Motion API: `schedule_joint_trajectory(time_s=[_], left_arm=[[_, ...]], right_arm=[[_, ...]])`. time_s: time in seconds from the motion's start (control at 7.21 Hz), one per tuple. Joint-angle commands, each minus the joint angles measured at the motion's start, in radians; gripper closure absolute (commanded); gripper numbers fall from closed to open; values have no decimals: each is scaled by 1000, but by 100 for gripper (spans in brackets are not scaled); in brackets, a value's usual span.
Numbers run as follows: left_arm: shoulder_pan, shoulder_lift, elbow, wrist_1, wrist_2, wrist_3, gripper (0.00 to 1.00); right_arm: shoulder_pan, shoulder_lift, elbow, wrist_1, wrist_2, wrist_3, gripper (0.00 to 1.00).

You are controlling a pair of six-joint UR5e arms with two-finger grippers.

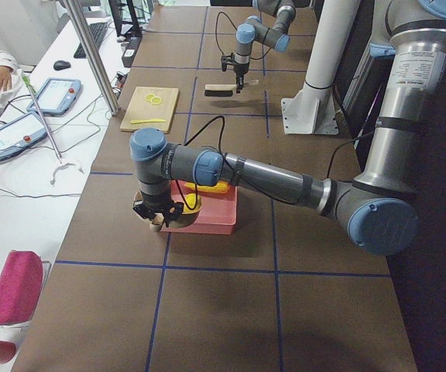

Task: Sweep and dump trash into bin
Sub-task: 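Tilt the dustpan with the left gripper to dump items into the bin, then tip the dustpan further to empty the remaining ginger and pepper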

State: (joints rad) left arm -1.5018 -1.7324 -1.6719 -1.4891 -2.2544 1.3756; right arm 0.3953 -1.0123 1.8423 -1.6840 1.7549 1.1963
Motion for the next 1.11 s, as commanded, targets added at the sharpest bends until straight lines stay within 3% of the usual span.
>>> schedule_joint_trajectory(time_s=[0.0,0.69,0.97], left_arm=[[-1,-3,-3,1,3,2,100],[-18,2,3,0,-10,-19,100],[-18,-4,-5,-16,-31,-186,100]], right_arm=[[-1,1,-2,1,0,0,100],[-1,3,2,4,2,3,100],[-4,3,3,6,2,11,100]])
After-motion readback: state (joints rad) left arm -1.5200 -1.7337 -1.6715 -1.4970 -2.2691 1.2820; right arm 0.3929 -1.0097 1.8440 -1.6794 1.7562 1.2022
